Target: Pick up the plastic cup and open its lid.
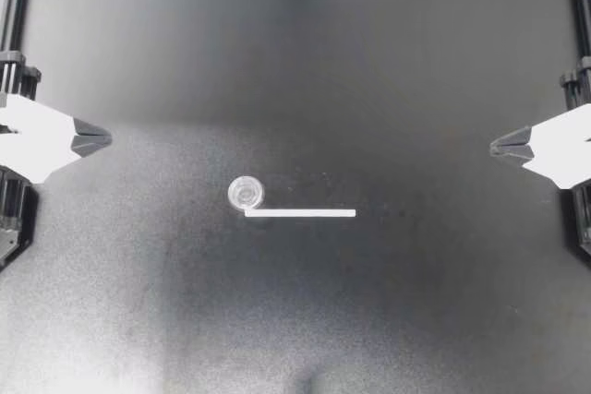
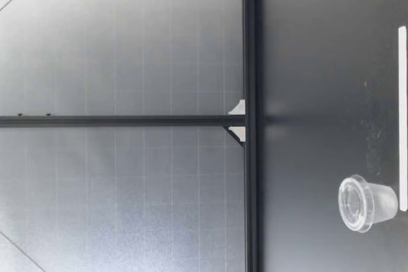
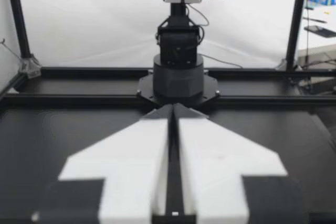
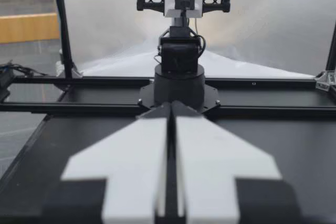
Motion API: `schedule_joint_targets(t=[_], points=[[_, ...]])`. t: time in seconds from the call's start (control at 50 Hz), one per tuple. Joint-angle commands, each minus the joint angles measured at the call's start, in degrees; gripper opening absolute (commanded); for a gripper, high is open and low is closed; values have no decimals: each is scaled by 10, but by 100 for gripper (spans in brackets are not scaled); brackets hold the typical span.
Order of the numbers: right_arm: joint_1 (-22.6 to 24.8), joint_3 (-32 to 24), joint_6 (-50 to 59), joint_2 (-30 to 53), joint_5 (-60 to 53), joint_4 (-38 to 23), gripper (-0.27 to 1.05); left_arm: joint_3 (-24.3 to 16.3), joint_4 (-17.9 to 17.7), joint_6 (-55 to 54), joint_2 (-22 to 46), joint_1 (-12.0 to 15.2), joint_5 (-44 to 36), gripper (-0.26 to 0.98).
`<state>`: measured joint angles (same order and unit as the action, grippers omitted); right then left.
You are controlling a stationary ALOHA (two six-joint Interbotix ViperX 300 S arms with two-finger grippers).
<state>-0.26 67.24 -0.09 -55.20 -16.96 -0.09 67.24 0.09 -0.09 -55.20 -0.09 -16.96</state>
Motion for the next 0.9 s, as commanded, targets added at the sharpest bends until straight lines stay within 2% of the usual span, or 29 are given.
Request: schedule_joint_targets(t=[0.0,0.3,0.48,0.88], points=[[-2,-6,0,2,-5,-1,-16,-3,-2,0,6,-7,-6,-12],[-7,-7,-1,39,-77,-3,-17,18,-2,4,28,-7,-12,-14],[-14,-19,2,118,-118,-3,-17,45,-2,2,80,-7,-11,-14],[-14,-93,4,329,-136,-2,-17,89,-10,-2,170,-7,-16,-14]])
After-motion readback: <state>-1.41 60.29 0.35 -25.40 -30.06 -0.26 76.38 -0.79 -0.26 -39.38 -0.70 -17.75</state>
